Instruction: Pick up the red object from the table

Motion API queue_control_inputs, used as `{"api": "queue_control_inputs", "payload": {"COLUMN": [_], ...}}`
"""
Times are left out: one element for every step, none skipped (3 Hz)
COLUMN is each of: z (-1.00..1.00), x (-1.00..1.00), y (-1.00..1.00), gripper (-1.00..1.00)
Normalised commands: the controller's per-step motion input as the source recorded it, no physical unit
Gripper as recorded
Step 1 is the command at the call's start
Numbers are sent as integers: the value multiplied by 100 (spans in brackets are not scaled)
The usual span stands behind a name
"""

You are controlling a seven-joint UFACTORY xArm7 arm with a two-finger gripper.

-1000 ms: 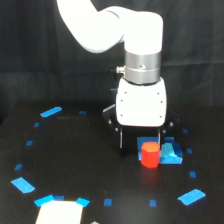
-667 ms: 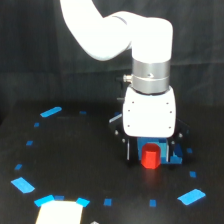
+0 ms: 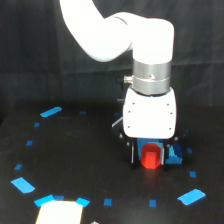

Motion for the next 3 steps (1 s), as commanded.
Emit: {"api": "queue_control_inputs", "payload": {"z": [47,-5,55], "x": [-33,20,-92], "y": [14,15,42], "gripper": [-100,-100,-100]}}
